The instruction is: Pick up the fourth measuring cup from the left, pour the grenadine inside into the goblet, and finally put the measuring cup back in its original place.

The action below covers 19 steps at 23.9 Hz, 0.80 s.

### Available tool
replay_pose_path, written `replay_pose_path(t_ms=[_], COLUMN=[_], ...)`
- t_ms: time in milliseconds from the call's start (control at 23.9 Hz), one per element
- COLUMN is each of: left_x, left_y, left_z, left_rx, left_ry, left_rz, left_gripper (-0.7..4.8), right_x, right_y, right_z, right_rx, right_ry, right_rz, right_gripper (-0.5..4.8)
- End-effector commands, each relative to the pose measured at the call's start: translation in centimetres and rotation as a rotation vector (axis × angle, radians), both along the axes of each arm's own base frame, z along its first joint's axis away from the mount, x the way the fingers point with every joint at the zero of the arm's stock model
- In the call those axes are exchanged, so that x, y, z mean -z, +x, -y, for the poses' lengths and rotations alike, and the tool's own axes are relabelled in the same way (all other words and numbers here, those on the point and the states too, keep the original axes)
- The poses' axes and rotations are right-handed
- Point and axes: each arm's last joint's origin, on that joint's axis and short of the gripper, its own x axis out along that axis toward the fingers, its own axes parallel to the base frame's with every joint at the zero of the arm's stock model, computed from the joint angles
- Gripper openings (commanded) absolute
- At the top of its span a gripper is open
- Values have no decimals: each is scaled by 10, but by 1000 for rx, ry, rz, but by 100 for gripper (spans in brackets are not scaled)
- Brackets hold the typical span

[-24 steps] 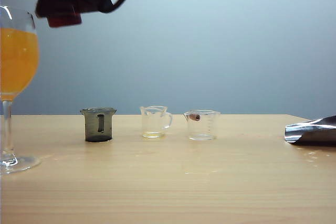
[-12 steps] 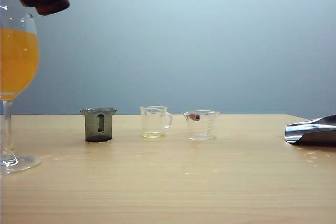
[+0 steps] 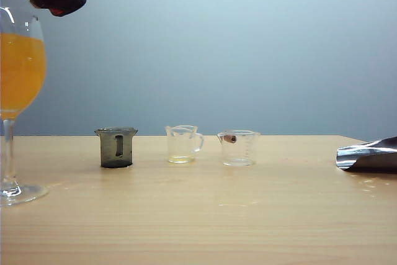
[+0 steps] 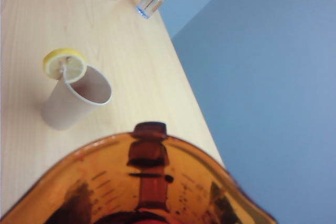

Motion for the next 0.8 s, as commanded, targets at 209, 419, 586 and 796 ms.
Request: replay_pose_path(t_ms=[209,419,586,796], left_x=[-1,-1,-1,-1], left_y=[-1,-1,-1,-1], left_z=[0,0,0,0], left_rx=[2,3,2,3], left_ry=[-5,-5,-5,-5], left_rz=[6,6,6,6], left_gripper=[-4,-4,-4,-4], right_x=[-10,-10,-10,-10], right_y=[-2,-2,-2,-2], right_z=[0,-1,-1,-1], right_rx=[-41,-68,-67,-68], right_ry=[-13,-20,-23,-68], right_rz=[138,151,156,223], right_gripper=[201,201,201,201])
